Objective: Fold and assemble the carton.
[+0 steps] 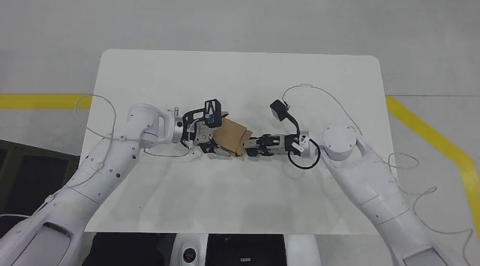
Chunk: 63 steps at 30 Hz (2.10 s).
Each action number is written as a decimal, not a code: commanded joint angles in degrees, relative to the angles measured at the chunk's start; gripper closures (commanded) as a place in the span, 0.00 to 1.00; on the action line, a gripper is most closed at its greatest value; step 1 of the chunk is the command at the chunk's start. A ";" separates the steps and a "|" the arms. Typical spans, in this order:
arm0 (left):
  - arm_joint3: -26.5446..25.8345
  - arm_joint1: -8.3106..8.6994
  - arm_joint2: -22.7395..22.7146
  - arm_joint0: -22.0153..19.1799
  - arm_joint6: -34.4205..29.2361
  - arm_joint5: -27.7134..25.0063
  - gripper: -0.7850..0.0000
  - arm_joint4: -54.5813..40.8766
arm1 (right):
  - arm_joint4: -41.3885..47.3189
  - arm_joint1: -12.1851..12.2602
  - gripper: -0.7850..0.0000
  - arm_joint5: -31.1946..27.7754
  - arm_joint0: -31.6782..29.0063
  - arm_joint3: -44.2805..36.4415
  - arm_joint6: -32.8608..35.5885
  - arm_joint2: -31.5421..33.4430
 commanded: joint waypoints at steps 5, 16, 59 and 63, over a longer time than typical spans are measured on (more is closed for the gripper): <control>0.01 0.04 0.04 0.03 0.18 0.00 0.00 -0.15 | -0.28 -0.28 0.86 0.29 1.71 0.55 0.36 -0.88; -0.08 0.13 0.03 0.06 0.27 0.00 0.00 -0.12 | -0.62 -0.51 0.87 1.12 2.71 1.13 0.02 -1.66; -0.34 0.30 0.43 0.21 0.28 0.00 0.00 -0.01 | -1.00 0.15 0.78 2.43 1.39 -2.58 -0.35 -0.34; -0.20 0.27 0.43 0.17 0.14 0.00 0.00 -0.07 | -0.73 0.49 0.83 2.25 0.23 -3.70 -0.06 0.52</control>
